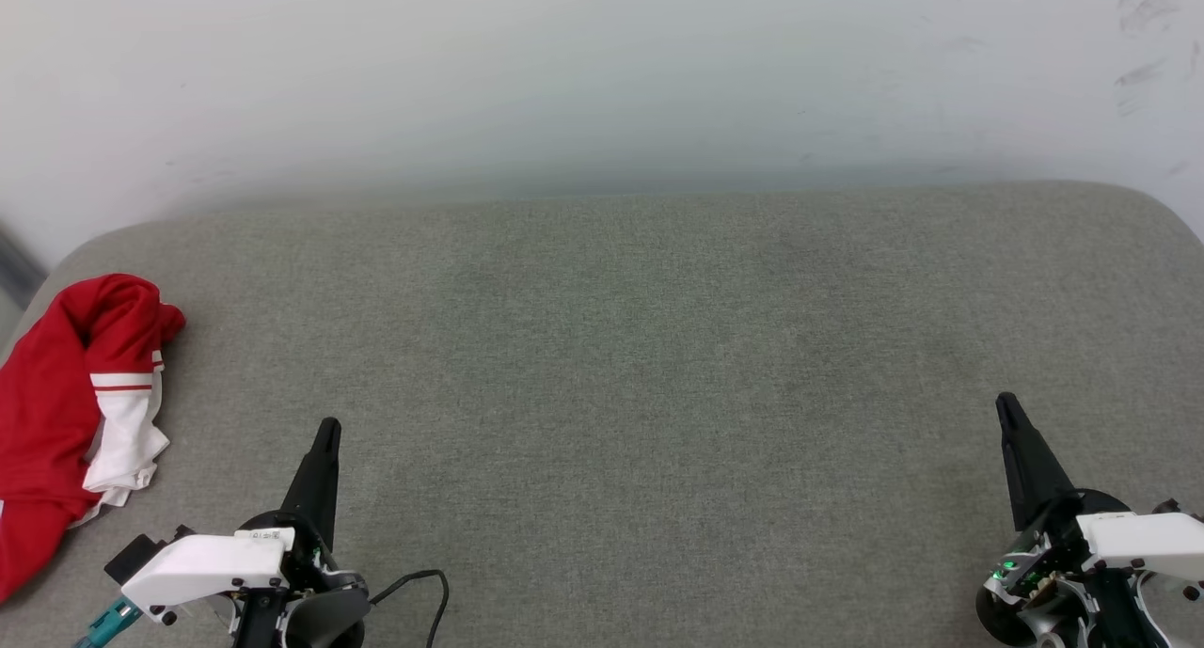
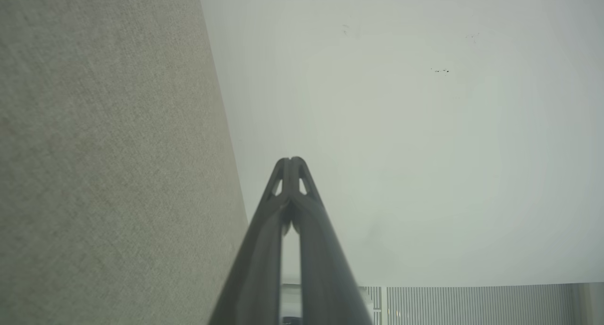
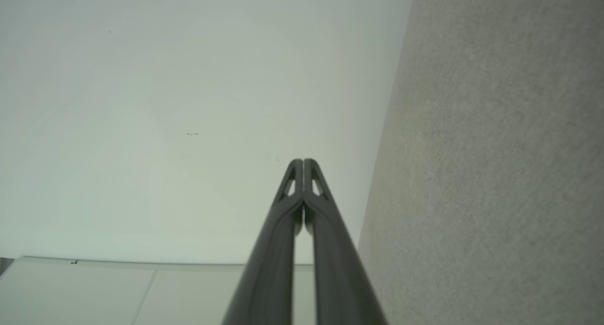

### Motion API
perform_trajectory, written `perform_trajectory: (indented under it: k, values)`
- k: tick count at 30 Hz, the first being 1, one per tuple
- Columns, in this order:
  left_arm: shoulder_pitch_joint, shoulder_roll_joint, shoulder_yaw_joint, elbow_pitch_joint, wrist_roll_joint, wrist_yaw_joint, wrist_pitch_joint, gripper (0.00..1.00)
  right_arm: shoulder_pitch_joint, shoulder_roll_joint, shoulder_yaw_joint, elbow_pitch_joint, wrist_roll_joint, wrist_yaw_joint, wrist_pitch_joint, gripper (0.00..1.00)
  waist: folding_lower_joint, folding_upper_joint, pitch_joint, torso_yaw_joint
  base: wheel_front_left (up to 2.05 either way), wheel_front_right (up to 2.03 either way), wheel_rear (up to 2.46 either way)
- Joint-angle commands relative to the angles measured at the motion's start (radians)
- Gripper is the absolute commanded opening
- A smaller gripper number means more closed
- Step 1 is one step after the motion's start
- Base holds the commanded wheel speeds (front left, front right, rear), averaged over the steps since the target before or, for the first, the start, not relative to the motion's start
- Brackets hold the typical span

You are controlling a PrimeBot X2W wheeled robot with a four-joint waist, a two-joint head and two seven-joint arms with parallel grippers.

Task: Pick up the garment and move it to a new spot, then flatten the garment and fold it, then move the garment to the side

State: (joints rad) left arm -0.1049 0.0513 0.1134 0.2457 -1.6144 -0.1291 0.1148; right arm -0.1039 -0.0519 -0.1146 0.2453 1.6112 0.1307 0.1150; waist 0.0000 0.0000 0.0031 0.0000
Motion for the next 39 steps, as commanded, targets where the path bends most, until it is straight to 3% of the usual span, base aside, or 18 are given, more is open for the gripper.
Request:
perform_trajectory:
  k: [1,22,23,39]
  values:
    - [-0.009,-0.001,0.003,0.001,0.005,-0.003,0.003,0.00,-0.010,0.004,0.000,0.000,0.003,0.000,0.001,0.00,0.0000,0.0000,0.000,0.000,0.00,0.00,0.00]
    - [-0.009,-0.001,0.003,0.001,0.005,-0.003,0.003,0.00,-0.010,0.004,0.000,0.000,0.003,0.000,0.001,0.00,0.0000,0.0000,0.000,0.000,0.00,0.00,0.00]
    - [0.000,0.000,0.000,0.000,0.000,0.000,0.000,1.00,0.000,0.000,0.000,0.000,0.000,0.000,0.000,1.00,0.0000,0.0000,0.000,0.000,0.00,0.00,0.00]
    - [0.055,-0.004,-0.020,-0.003,0.048,0.001,-0.062,1.00,0.046,0.001,0.027,0.009,-0.065,0.000,-0.062,1.00,0.0000,0.0000,0.002,-0.001,0.00,0.00,0.00]
